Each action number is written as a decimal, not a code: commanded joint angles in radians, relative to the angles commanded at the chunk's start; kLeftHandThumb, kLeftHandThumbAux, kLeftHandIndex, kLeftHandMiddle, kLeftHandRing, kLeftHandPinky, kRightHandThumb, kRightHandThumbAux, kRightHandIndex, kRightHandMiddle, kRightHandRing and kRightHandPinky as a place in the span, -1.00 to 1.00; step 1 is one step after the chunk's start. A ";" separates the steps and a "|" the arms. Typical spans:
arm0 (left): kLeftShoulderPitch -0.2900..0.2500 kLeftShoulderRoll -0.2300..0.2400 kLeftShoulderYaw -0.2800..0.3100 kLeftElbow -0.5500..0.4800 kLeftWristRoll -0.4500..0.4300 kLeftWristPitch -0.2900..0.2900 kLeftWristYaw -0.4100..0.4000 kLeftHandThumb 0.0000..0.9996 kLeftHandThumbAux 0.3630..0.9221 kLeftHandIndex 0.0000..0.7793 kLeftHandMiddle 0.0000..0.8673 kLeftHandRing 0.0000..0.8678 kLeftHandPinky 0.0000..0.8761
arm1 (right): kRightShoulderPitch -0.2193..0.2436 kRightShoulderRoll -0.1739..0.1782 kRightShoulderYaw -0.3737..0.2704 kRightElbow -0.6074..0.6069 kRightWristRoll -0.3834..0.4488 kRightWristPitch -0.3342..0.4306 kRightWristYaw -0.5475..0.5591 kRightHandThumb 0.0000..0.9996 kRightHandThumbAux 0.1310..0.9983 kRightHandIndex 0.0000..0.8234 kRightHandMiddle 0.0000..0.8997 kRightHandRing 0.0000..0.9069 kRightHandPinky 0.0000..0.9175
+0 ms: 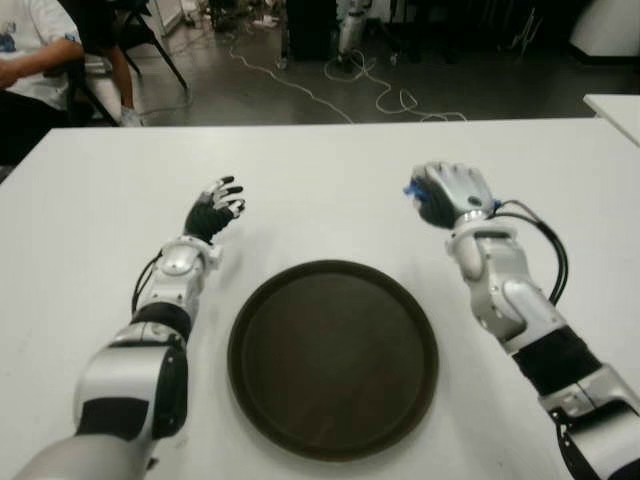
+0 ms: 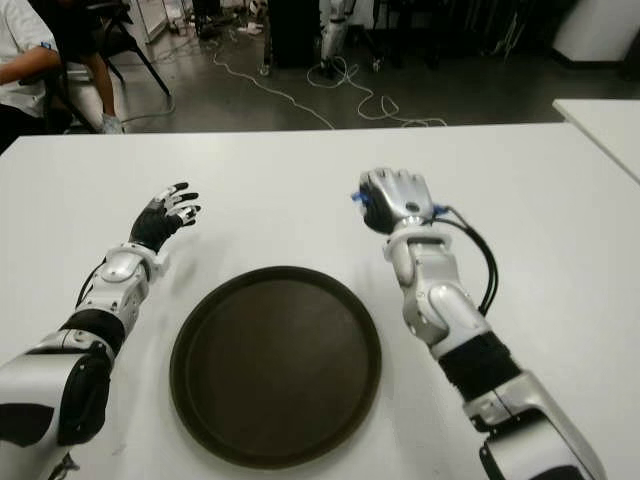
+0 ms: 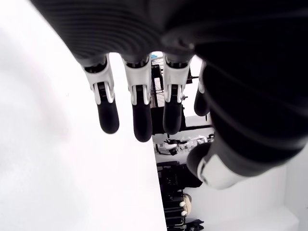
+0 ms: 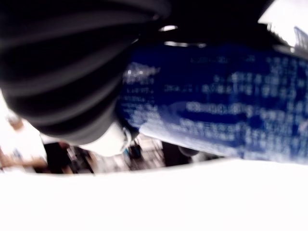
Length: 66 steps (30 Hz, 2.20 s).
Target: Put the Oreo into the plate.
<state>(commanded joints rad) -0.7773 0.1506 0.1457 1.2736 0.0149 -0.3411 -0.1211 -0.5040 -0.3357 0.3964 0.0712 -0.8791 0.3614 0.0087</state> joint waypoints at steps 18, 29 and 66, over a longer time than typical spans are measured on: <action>0.000 0.002 -0.001 0.001 0.000 -0.006 -0.005 -0.88 0.30 -0.68 -0.55 -0.55 -0.52 | 0.025 0.025 -0.039 -0.024 0.013 -0.024 -0.029 0.38 0.40 0.02 0.27 0.28 0.19; -0.002 -0.003 -0.002 0.004 0.002 -0.006 0.000 -0.91 0.41 -0.71 -0.57 -0.56 -0.53 | 0.045 0.053 -0.036 -0.029 0.012 -0.042 -0.055 0.38 0.40 0.02 0.19 0.19 0.16; -0.008 -0.010 -0.008 0.000 0.002 0.012 0.011 -0.87 0.21 -0.69 -0.54 -0.53 -0.50 | 0.248 0.226 -0.016 -0.061 0.722 -0.411 0.338 0.38 0.40 0.05 0.66 0.66 0.65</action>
<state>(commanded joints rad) -0.7855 0.1411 0.1377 1.2735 0.0170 -0.3292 -0.1099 -0.2564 -0.1095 0.3799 0.0100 -0.1569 -0.0498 0.3471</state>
